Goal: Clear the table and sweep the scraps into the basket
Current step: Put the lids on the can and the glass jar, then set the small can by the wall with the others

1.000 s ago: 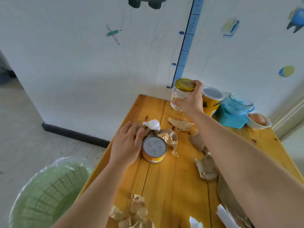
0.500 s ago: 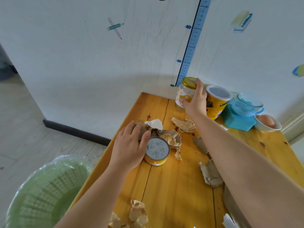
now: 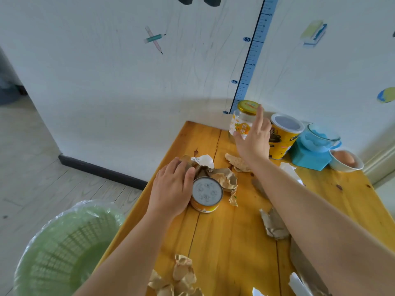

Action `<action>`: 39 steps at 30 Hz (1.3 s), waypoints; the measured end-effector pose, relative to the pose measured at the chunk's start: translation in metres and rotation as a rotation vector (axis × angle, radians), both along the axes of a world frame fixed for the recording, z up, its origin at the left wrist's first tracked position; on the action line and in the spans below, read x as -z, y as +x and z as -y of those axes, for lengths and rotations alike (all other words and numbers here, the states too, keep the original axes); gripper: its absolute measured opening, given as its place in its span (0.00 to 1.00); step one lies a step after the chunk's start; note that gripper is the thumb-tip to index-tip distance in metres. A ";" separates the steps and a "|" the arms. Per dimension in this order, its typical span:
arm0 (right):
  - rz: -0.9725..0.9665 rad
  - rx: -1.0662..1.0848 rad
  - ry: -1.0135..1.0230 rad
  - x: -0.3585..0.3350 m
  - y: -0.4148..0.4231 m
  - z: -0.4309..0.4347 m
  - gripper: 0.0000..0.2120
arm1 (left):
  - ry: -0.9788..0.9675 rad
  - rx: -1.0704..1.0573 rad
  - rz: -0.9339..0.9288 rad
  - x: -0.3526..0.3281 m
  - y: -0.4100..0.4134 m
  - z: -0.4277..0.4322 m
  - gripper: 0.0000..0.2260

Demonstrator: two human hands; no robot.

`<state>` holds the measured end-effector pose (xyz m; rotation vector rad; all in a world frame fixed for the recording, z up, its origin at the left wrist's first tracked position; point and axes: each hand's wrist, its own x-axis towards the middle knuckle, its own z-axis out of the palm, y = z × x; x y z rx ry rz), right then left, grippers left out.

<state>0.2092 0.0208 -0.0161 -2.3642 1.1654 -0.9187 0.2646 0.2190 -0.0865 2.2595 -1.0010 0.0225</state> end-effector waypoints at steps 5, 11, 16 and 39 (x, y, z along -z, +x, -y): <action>-0.001 -0.374 -0.184 -0.003 -0.032 -0.055 0.31 | -0.030 -0.006 -0.036 -0.004 0.000 -0.001 0.35; -0.040 -0.524 -0.255 0.009 -0.063 -0.107 0.28 | -0.019 0.020 0.028 -0.009 -0.004 -0.002 0.35; -0.304 -0.491 -0.125 0.023 -0.072 -0.123 0.36 | 0.000 -0.019 0.000 -0.003 0.001 -0.001 0.36; -0.315 -0.277 0.057 -0.003 0.028 -0.029 0.22 | 0.174 0.015 0.043 -0.011 -0.006 -0.002 0.20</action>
